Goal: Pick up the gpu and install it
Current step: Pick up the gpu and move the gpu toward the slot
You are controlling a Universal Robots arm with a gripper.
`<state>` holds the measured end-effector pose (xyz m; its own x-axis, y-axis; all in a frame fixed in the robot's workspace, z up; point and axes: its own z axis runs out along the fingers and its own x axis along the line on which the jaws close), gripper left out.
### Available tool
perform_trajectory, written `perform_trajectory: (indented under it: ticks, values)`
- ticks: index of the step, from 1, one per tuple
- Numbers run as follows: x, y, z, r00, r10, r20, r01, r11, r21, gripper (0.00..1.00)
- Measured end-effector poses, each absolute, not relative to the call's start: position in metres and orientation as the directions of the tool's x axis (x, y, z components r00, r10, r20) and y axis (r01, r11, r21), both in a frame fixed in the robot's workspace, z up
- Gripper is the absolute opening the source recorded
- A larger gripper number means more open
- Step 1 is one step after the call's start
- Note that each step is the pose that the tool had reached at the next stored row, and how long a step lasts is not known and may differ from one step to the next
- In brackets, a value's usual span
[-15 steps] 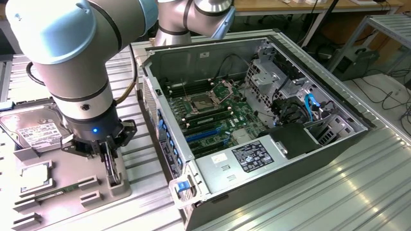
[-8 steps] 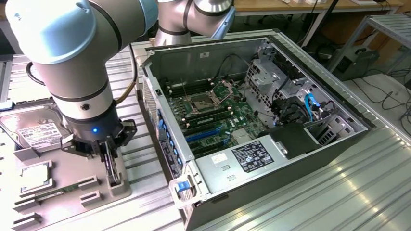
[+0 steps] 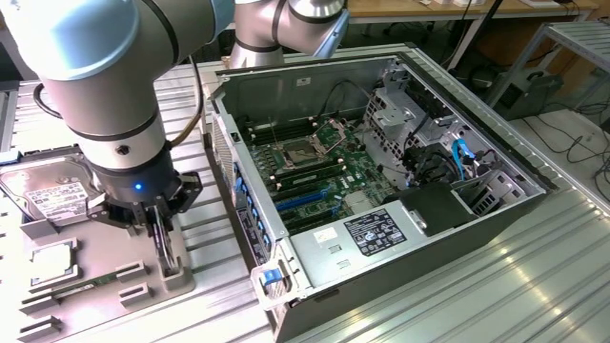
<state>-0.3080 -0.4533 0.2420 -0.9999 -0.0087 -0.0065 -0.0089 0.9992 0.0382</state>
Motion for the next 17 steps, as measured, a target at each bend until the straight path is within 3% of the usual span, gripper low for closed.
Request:
perform_trajectory:
  ticks: [17]
  values:
    - [-0.308, -0.453, 0.290, -1.000, -0.009, -0.006, -0.009, 0.999, 0.038, 0.28]
